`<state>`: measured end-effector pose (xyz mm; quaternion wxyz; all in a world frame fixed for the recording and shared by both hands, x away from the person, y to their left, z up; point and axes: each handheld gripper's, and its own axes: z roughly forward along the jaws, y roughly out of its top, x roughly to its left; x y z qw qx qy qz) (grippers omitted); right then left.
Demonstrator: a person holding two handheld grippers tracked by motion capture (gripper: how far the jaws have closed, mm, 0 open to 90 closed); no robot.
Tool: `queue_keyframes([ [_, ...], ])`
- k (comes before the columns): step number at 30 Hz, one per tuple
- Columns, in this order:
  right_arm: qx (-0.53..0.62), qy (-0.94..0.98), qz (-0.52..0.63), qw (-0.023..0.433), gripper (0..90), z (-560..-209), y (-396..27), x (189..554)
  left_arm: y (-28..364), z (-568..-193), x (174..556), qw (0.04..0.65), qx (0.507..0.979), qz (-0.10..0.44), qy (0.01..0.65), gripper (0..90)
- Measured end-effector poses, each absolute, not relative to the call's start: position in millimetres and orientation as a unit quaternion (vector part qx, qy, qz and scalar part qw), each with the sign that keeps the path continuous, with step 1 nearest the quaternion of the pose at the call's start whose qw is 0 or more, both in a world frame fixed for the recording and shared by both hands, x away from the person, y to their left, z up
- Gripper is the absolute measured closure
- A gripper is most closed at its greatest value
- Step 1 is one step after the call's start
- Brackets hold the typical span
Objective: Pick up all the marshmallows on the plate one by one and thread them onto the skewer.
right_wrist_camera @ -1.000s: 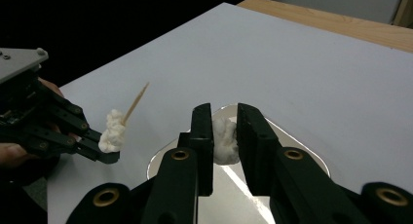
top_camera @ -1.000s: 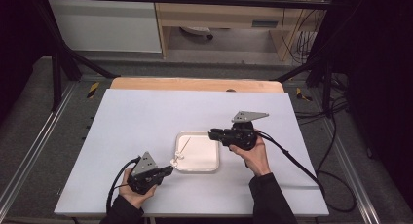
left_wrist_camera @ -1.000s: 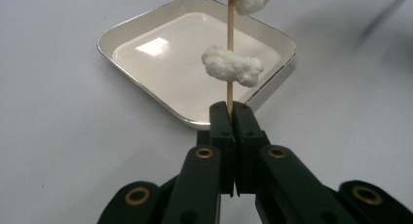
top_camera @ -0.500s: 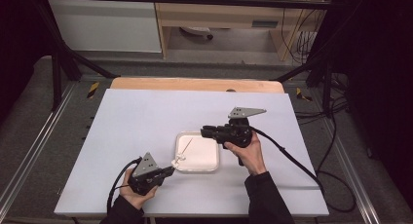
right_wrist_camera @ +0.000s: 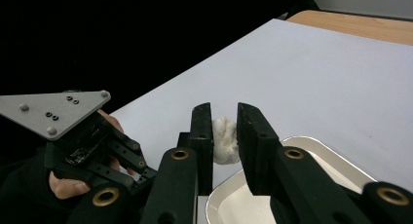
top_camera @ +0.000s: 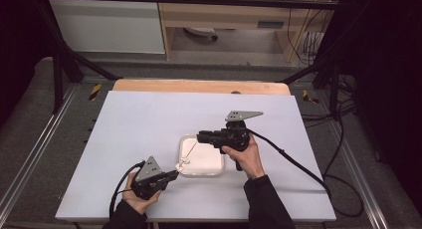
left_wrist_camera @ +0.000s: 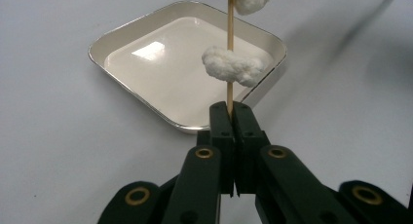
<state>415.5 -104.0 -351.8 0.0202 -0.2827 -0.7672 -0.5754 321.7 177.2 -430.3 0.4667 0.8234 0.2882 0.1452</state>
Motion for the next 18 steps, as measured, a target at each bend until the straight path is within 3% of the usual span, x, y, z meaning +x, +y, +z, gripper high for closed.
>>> queue_keyframes([
  [18, -0.290, -0.758, -0.582, 0.052, 78.0, -361.4, -97.1, 418.5, 177.0, -431.5, 321.4, 0.463, 0.824, 0.149, 0.289, 89.0],
])
